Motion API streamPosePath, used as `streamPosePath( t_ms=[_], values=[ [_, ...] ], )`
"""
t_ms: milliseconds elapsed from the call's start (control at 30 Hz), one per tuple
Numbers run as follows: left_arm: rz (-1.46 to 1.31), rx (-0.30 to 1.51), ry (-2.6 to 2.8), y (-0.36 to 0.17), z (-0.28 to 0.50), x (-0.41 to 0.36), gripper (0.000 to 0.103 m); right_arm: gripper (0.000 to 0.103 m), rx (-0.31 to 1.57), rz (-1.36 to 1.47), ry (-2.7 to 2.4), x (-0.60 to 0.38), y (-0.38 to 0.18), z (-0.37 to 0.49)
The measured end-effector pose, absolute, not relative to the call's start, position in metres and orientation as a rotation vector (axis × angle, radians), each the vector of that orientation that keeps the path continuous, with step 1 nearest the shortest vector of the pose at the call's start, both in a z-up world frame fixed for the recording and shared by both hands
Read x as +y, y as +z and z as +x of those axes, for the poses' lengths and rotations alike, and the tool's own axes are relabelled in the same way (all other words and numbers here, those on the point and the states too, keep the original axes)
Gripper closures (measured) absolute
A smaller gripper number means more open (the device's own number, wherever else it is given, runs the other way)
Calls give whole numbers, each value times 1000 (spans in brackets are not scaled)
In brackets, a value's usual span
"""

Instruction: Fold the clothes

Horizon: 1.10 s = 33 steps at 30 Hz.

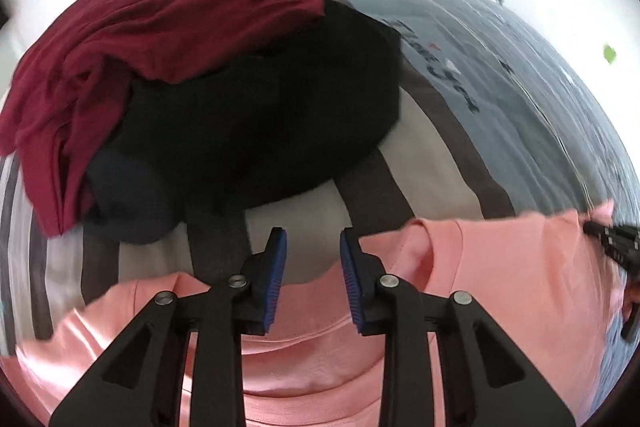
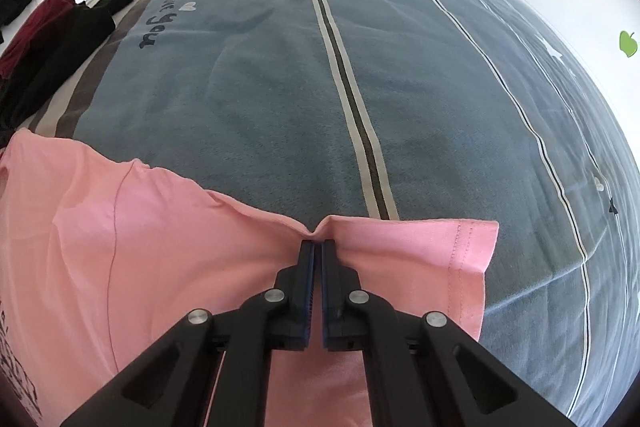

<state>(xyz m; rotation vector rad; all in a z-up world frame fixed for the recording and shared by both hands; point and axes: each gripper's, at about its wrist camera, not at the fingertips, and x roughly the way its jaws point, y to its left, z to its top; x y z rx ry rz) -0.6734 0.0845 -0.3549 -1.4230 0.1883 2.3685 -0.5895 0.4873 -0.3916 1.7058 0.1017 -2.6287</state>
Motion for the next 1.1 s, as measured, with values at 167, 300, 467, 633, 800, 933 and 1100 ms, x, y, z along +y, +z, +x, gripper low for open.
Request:
streamPosePath(
  t_ms=[167, 300, 467, 633, 800, 933, 1100],
  values=[
    [-1493, 291, 2237, -366, -674, 108, 76, 102, 76, 1702, -2624, 486, -392, -581],
    [-1505, 282, 2206, -368, -675, 105, 77, 102, 70, 1701, -2627, 488, -393, -581],
    [-1448, 366, 2127, -367, -662, 102, 83, 102, 70, 1700, -2628, 489, -394, -582],
    [-1359, 460, 2145, -366, -647, 108, 100, 102, 72, 1697, -2637, 486, -394, -582],
    [-1178, 301, 2443, -332, -642, 89, 101, 102, 77, 1696, -2644, 483, -393, -581],
    [-1058, 317, 2578, -318, -627, 74, 95, 102, 80, 1691, -2644, 484, -393, -581],
    [-1260, 277, 2531, -338, -632, 53, 88, 102, 75, 1696, -2647, 483, -393, -581]
  ],
)
